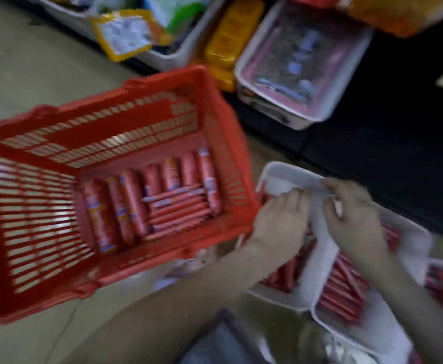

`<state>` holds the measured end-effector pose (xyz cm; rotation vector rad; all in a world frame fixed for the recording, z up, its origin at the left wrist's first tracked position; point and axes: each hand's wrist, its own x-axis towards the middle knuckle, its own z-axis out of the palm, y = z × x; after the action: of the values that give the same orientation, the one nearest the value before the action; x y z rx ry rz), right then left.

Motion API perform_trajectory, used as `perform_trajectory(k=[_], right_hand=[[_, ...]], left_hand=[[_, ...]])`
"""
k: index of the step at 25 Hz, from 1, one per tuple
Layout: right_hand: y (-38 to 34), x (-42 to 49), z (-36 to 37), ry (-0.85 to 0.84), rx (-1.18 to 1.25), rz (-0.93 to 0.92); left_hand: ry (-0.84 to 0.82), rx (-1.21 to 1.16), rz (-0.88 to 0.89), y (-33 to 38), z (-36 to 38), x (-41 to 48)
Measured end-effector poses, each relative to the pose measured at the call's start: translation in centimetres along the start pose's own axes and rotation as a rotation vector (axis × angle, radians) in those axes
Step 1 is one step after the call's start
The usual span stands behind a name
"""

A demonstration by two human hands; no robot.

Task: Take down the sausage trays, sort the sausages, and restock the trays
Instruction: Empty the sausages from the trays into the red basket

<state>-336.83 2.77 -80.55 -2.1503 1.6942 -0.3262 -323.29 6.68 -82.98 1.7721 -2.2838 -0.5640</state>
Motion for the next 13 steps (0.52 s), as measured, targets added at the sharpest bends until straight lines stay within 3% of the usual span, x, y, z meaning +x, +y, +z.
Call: perform_trajectory(k=[3, 5, 9, 11, 13], right_hand=[[7.2, -5.8, 2.9, -0.116, 0.024, 0.232], [9.7, -9.0, 5.4, -0.228, 0.07, 0.303], [8.9, -11.0, 9.3, -0.304, 0.179, 0.264], [7.3, -10.6, 10.8, -0.417, 0.267, 0.307], [5.9, -10.2, 12.4, -0.502, 0.346, 0.466]], left_hand=[[-0.141, 0.098, 0.088, 2.2, 5.6, -1.0], [-0.229, 0.163, 0.046, 2.2, 8.1, -1.4], [-0.681, 0.394, 0.014, -0.3, 11.4, -2.3], [-0.686, 0.416, 0.022, -0.5, 12.1, -3.0], [-0.615, 0.314, -0.033, -0.3, 12.4, -3.6]])
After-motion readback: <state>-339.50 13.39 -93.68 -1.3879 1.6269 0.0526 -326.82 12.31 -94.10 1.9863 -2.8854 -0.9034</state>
